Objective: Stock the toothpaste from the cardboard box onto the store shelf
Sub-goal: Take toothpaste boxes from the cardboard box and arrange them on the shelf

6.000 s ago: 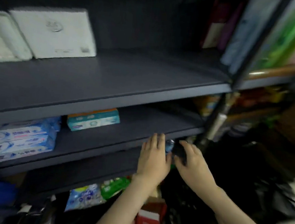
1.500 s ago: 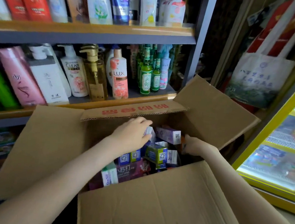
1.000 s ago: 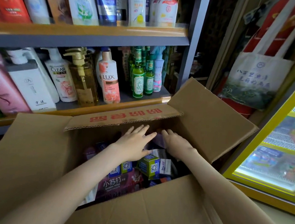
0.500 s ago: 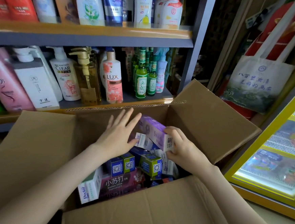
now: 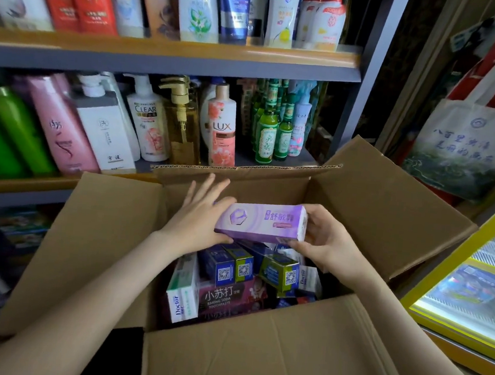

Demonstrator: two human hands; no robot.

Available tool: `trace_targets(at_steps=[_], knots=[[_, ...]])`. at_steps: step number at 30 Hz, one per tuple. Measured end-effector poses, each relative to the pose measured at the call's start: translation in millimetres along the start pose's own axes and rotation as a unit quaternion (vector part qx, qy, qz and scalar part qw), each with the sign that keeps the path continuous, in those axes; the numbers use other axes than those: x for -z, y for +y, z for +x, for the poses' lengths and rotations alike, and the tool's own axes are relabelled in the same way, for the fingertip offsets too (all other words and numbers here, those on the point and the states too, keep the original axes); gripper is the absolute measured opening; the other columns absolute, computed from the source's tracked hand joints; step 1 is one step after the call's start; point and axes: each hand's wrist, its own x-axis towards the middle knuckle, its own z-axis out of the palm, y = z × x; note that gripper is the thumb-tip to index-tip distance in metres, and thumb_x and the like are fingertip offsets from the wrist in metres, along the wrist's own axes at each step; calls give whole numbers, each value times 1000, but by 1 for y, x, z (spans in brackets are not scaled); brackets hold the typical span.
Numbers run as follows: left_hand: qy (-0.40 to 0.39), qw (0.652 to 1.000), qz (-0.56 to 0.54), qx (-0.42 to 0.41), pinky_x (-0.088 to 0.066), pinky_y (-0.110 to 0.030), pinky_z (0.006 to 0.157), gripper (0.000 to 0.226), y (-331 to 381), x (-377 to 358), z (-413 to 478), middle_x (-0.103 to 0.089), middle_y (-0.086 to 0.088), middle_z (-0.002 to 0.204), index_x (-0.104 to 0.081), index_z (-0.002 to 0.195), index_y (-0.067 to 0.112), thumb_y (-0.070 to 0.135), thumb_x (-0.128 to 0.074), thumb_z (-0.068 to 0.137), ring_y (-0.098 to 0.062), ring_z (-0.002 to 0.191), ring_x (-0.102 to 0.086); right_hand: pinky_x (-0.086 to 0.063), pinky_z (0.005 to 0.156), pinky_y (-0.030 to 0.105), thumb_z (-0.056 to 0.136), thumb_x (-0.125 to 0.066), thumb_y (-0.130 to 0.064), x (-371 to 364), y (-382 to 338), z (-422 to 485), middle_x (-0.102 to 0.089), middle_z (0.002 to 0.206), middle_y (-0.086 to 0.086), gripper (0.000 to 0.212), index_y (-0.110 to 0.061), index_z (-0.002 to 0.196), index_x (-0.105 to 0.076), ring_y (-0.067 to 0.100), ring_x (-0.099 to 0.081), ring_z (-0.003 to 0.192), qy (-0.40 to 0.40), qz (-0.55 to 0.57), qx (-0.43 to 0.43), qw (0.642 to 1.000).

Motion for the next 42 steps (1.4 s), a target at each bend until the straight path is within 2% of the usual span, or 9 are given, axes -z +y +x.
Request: trace_targets(at_steps=[3,5,7,10,13,20,24,34,42], knots=[[-16,999,-41,28,-40,-35,91,62,0,2,-8,-54,3,128,-46,115,26,52,-78,69,-23,125,-46,-50,90,25,78,-73,-3,12,3,5,-60,125,0,61,-18,131,-46,12,-60,113,-48,-13,-21,999],[-18,998,-30,50,-40,-32,71,58,2,0,-14,-55,5,113,-41,105,26,55,-77,69,-21,106,-54,-47,95,24,78,-75,-16,27,11,11,-52,135,-3,72,-26,138,-38,10,-57,116,-14,-80,-39,996],[0,998,-7,60,-41,-34,73,59,2,-3,-18,-52,3,107,-41,106,24,58,-74,70,-23,105,-53,-40,102,28,89,-66,-19,43,27,17,-48,139,7,65,-21,145,-34,18,-53,120,70,-267,-59,959],[8,996,-11,83,-39,-34,69,60,3,0,-19,-47,2,101,-42,108,23,59,-73,71,-27,101,-55,-35,105,36,95,-50,-22,47,54,22,-42,141,13,60,-8,147,-24,30,-40,128,15,-608,-132,783],[-6,997,38,72,-41,-34,68,61,11,6,-18,-45,2,101,-41,114,24,59,-70,72,-29,97,-58,-33,101,35,89,-57,-35,37,79,25,-40,139,8,73,-14,146,-18,26,-39,125,-108,-788,-157,586],[27,988,149,-29,-40,-31,54,56,11,-4,-19,-54,-3,79,-57,94,19,46,-83,53,-27,67,-62,-17,110,46,103,-31,-29,43,106,55,-13,159,4,55,-23,152,-7,28,-26,137,-230,-865,-120,429],[74,982,167,-54,-40,-29,49,57,9,-13,-20,-54,-3,67,-61,85,18,40,-87,39,-26,53,-57,-18,110,45,100,-38,-30,47,114,57,-7,161,-1,59,-31,152,-11,30,-23,138,-266,-844,-137,446],[167,956,210,-117,-46,-36,61,78,20,-21,-32,-58,-9,80,-50,118,9,22,-87,50,-29,67,-56,-11,116,41,99,-38,-22,43,110,53,-7,161,2,68,-20,153,5,25,-14,145,-298,-778,-218,508],[134,965,211,-80,-44,-33,59,72,17,-12,-32,-59,-8,77,-62,109,10,27,-89,45,-28,66,-58,-37,93,37,98,-40,-19,46,78,50,-8,160,2,62,-24,153,-10,32,-39,123,-229,-806,-50,543]])
